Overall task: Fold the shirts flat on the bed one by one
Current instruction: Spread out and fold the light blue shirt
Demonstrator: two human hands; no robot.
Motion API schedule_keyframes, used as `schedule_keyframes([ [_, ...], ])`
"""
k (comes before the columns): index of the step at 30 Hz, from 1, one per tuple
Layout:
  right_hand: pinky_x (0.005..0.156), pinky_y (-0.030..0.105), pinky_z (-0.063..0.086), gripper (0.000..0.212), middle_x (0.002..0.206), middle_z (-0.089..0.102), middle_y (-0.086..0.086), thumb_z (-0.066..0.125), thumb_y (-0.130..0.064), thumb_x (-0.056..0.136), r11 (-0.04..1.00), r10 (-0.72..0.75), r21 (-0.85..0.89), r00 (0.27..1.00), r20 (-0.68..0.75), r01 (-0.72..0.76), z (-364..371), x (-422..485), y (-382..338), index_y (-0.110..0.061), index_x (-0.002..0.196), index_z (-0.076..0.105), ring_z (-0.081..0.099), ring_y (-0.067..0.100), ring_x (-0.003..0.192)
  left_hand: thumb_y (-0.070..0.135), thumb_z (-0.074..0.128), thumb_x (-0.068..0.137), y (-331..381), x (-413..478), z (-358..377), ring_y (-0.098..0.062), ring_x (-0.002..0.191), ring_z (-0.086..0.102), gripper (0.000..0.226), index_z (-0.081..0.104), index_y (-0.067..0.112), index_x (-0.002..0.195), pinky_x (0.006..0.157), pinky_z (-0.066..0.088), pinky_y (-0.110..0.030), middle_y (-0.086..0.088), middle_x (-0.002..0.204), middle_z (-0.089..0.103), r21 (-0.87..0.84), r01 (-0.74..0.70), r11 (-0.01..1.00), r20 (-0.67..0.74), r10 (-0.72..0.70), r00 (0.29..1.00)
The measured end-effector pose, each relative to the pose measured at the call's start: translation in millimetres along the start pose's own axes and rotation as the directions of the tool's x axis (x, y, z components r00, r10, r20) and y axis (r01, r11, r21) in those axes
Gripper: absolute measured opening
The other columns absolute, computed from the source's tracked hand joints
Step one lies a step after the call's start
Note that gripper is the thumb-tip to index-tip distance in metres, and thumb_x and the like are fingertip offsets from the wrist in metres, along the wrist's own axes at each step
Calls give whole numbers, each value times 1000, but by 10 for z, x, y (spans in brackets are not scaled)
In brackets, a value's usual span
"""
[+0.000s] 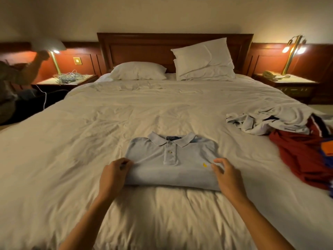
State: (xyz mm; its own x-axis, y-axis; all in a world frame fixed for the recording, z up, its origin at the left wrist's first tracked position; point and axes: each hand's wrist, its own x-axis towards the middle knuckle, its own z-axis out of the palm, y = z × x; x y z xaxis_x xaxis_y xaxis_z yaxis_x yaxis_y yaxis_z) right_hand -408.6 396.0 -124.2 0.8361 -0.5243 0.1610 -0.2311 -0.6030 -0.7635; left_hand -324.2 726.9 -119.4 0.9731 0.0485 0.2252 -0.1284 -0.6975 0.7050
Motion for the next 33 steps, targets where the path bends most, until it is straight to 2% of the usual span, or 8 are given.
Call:
schedule_keyframes([
  [5,80,40,52,25,99,73,9,66,-41,92,989,34,-148,987,159,-11,-57,-70,69,-17,97,72,67,33,97,40,60,97,-91,11,-42,-30,101,65,14,72,33,93,82,50,-38,-3,105,73,213,-48,976,184,8,983],
  [9,93,39,47,35,117,56,9,63,-56,88,903,-66,-418,994,86,96,-29,114,-63,-26,106,71,57,33,110,67,41,95,108,254,-8,-31,125,45,47,71,34,111,100,38,-47,-5,132,50,608,-106,787,176,-3,984],
  [13,118,41,21,60,161,25,4,37,-61,99,903,-39,-393,942,333,176,397,430,-195,-28,148,42,22,27,148,60,9,99,339,475,440,-27,145,27,65,33,32,152,115,26,-45,-3,159,30,440,-401,803,561,102,821],
  [15,122,42,0,71,167,-1,3,20,-65,99,873,44,-452,891,453,186,667,576,-148,-28,159,13,-3,26,153,60,9,101,283,563,715,-32,153,6,66,9,29,159,122,10,-52,-6,167,3,440,-251,862,578,-58,814],
  [18,121,44,-13,77,166,-15,3,10,-69,97,849,54,-501,915,399,169,925,839,-24,-26,159,-4,-17,25,152,65,11,100,107,746,951,-29,153,-12,72,-7,29,159,123,-5,-51,-2,166,-17,438,-152,886,487,-92,868],
  [23,121,46,-9,75,167,4,1,13,-65,98,820,-48,-536,958,281,198,1115,1309,69,-23,160,9,-6,27,153,55,14,104,-89,1068,1106,-22,154,-8,64,-3,28,160,124,-4,-45,-1,167,-9,427,-153,891,365,-15,931],
  [27,110,43,22,59,141,48,4,28,-63,98,810,-153,-556,982,111,188,1200,1534,118,-23,135,51,38,28,132,52,22,105,-174,1279,1188,-21,153,12,59,23,26,157,123,6,-41,-1,165,19,388,-183,903,240,93,966],
  [33,93,44,29,54,110,70,9,30,-61,100,800,-200,-577,980,8,168,1207,1627,117,-15,103,59,57,30,109,56,44,98,-299,1522,1211,-27,117,42,42,64,21,112,109,28,-38,1,119,55,351,-231,907,103,207,973],
])
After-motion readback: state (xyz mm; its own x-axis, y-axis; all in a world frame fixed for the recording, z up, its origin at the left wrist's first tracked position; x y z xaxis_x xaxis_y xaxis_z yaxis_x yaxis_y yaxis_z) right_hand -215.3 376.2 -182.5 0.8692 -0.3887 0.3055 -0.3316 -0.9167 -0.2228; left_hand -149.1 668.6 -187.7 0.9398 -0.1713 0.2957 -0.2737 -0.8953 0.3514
